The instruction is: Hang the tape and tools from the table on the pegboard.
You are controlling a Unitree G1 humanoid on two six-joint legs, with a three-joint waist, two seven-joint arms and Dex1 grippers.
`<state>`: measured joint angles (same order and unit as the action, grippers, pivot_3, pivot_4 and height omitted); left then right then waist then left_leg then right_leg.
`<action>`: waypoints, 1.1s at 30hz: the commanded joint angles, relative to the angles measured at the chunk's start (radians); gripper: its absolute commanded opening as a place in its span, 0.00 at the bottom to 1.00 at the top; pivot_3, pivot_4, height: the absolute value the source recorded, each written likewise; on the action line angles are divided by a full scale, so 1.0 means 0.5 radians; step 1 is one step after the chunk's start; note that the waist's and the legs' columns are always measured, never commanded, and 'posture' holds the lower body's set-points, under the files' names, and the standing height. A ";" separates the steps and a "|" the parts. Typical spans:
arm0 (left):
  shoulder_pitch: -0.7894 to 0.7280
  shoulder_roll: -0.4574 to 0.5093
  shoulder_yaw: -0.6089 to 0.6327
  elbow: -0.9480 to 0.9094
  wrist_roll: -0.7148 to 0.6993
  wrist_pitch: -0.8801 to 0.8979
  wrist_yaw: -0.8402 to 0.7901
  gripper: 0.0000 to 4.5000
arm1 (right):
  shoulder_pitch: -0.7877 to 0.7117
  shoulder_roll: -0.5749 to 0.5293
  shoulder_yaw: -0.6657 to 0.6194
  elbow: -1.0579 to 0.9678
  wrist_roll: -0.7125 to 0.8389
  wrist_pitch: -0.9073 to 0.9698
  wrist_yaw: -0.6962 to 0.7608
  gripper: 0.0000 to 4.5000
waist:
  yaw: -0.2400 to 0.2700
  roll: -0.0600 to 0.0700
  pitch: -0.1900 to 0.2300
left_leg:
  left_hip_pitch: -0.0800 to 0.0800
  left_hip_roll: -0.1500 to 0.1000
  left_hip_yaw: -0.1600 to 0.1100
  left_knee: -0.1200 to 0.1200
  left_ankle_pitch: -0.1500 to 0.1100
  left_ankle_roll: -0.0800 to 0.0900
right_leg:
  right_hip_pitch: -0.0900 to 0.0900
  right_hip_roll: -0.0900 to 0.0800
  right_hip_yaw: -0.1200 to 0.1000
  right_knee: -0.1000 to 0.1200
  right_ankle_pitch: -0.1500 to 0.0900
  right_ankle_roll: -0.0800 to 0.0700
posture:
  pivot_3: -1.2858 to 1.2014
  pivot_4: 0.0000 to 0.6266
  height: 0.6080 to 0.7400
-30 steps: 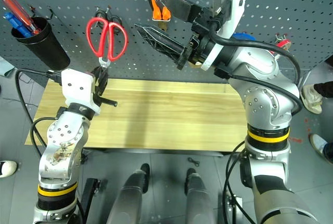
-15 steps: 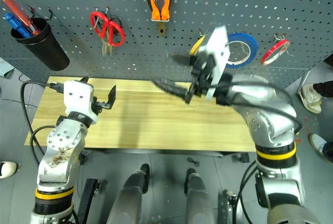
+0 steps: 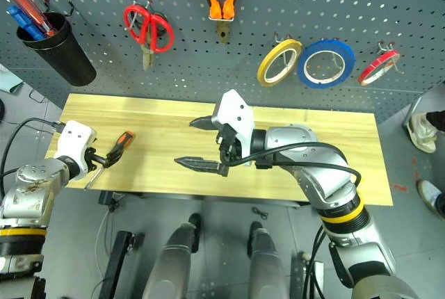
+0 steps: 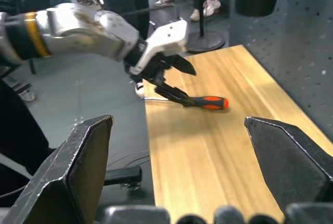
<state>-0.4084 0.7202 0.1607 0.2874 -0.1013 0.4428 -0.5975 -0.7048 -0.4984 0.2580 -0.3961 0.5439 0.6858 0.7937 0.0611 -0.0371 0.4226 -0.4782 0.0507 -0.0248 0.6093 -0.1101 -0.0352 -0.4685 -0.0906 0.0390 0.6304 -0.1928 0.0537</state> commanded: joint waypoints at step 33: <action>0.106 -0.225 0.067 -1.305 -0.198 0.505 0.196 0.19 | -0.102 0.163 -0.754 -0.153 0.495 0.095 -0.274 1.00 | -0.036 -0.005 0.038 | -0.011 -0.001 -0.007 -0.004 0.005 -0.010 | -0.012 -0.001 -0.007 0.015 -0.002 0.013 | 0.59 0.58 1.00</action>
<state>-0.3384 0.6068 0.1686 -0.2543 -0.2005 0.6575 -0.5487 -0.7163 -0.4325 -0.0646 -0.4452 0.7314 0.7548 0.6715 0.0431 -0.0397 0.4418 -0.4835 0.0501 -0.0283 0.6072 -0.1072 -0.0406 -0.4744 -0.0910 0.0356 0.6377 -0.1935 0.0604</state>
